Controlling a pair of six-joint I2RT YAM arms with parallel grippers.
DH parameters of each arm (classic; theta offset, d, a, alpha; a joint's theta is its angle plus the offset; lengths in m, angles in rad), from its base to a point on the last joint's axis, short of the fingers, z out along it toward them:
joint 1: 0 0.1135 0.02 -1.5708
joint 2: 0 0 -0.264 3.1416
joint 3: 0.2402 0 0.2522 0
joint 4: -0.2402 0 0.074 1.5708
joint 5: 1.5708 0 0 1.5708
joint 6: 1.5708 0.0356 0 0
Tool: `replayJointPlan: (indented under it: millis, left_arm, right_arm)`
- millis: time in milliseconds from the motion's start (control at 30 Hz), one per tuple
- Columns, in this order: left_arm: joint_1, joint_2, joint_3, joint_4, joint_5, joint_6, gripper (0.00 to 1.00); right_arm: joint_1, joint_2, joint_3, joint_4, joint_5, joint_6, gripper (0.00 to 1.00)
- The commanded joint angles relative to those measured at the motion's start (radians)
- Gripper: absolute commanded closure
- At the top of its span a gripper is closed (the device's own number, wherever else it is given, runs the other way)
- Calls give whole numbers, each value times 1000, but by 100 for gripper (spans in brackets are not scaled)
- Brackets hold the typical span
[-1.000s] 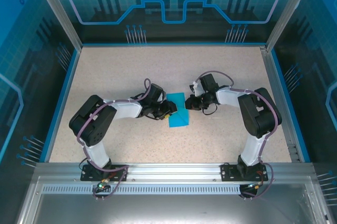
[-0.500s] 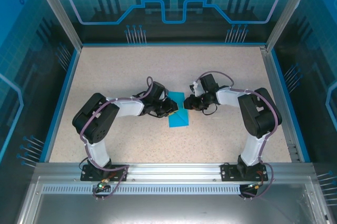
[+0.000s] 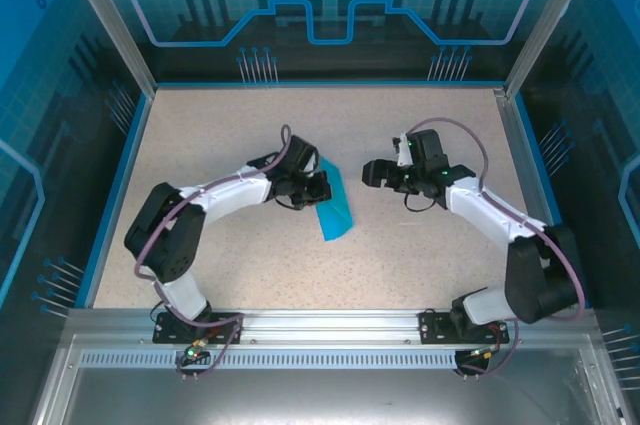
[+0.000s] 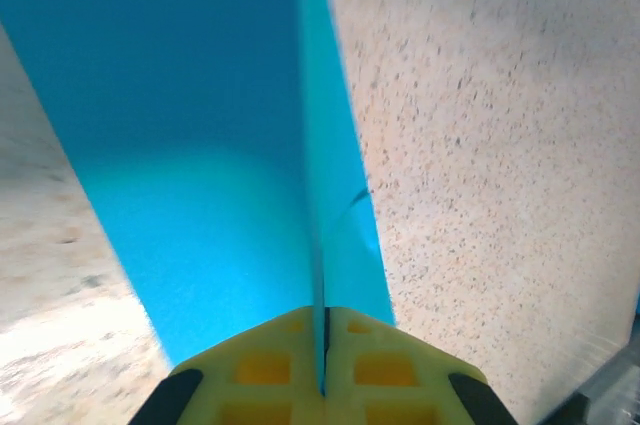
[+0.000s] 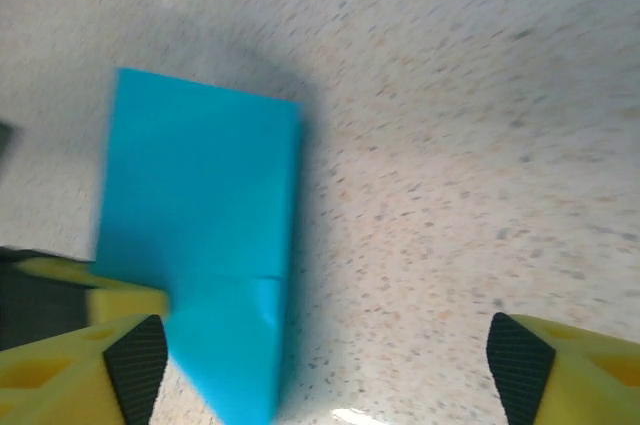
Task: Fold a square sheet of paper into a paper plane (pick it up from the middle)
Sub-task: Turn over the paper at the center of the table.
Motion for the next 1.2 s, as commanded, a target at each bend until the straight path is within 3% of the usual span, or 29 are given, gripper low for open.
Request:
replayJointPlan:
  millis: [0,133,267,567,900,1167]
  left_arm:
    - [0,-78,152,-389,-222,172,96]
    - [-8,-83,322,-617,-450,262,96]
    - [-17,-44,406,-679,-619,294,95]
    - [-88,273,613,-839,-976,239,95]
    - [-182,528,727,-837,-1025,203,96]
    - [-221,597,737,-755,-887,207,92]
  right_arm:
    - [-15,-56,-21,-89,169,19,9]
    - [-16,-107,-52,-114,240,32,6]
    - [-21,-138,-74,-124,297,55,4]
    - [-38,-168,-94,-165,332,83,4]
    - [-57,-183,-104,-188,343,96,3]
    - [-78,-198,-115,-207,355,111,3]
